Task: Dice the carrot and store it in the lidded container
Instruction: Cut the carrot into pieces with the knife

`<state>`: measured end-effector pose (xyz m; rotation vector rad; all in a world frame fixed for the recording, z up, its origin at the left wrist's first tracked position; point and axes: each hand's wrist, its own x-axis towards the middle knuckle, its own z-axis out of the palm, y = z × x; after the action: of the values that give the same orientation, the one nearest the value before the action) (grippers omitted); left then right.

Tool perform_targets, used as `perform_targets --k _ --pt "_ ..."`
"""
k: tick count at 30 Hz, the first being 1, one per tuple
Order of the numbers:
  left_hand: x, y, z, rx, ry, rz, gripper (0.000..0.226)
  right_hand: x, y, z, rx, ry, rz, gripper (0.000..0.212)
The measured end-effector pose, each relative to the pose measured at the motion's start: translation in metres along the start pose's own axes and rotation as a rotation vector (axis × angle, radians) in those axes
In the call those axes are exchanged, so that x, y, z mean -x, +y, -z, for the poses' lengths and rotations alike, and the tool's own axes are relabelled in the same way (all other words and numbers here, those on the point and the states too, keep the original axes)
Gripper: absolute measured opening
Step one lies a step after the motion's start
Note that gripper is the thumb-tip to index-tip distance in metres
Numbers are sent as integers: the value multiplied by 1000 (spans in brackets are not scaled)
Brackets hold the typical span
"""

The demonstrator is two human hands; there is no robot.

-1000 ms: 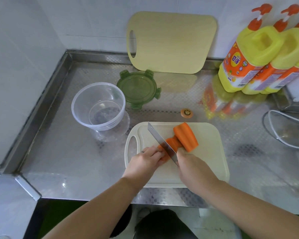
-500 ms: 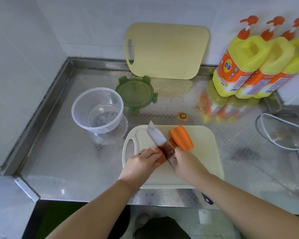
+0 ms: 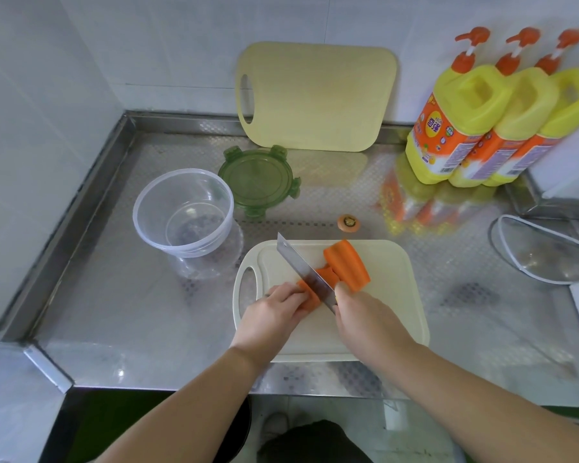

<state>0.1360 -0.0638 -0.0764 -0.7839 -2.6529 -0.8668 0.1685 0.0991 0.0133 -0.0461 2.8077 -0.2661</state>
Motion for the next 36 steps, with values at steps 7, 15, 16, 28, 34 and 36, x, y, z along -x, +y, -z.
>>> perform_targets --k 7,15,16,28,34,36 --pt "-1 2 3 -14 14 -15 29 -2 0 0 20 -47 -1 10" --pt "-1 -6 -3 34 34 -47 26 -14 5 -4 18 -118 39 18" --pt "-1 -7 -4 32 36 -50 26 -18 6 -8 12 -130 43 18" --pt "-1 -10 -1 -2 32 -81 27 -24 9 -18 -147 -81 -45 18" --pt "-2 -4 6 3 33 -77 28 -10 4 -2 -72 3 11 12" --pt "-2 -2 6 6 38 -62 29 -6 2 1 -58 -3 10 5"
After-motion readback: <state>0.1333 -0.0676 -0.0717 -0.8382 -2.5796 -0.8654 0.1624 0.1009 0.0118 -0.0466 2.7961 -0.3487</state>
